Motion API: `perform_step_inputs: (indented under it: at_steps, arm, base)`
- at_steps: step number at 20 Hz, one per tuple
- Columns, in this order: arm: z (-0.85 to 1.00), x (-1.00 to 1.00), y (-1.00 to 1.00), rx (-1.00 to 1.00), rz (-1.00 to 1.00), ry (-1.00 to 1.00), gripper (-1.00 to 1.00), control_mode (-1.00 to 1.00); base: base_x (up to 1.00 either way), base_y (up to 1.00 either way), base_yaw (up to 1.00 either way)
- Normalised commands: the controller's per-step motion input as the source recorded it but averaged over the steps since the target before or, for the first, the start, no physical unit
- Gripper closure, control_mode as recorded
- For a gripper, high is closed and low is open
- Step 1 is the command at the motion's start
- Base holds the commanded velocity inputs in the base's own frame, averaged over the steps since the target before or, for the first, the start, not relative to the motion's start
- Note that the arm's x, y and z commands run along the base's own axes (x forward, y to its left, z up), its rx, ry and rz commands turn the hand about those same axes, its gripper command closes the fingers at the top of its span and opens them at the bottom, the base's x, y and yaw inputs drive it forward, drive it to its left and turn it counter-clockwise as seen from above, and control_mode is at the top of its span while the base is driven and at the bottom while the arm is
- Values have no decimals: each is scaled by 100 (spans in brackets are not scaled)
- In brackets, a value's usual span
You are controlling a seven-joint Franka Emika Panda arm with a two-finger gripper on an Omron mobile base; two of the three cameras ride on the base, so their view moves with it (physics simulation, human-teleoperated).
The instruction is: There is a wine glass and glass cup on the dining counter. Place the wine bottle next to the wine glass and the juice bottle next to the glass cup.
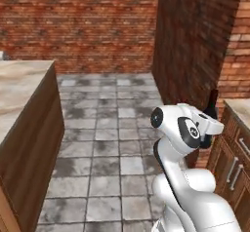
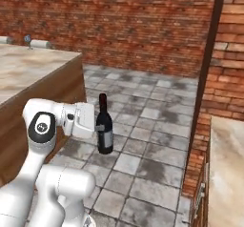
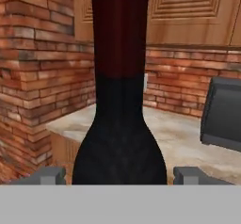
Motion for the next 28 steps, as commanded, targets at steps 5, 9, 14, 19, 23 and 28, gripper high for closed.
perform_step_inputs:
  at_steps: [5,9,14,19,23,28]
  arm:
    - [0,0,0,0,0,0,100,100]
    - [0,0,0,0,0,0,100,100]
    - [0,0,0,0,0,0,100,100]
    - [0,0,0,0,0,0,100,100]
    - [0,0,0,0,0,0,100,100]
    - [0,0,0,0,0,0,100,100]
  base:
    - [5,0,93]
    - [37,0,45]
    - [75,-14,23]
    - [87,-21,19]
    - [88,-23,16]
    - [87,-21,18]
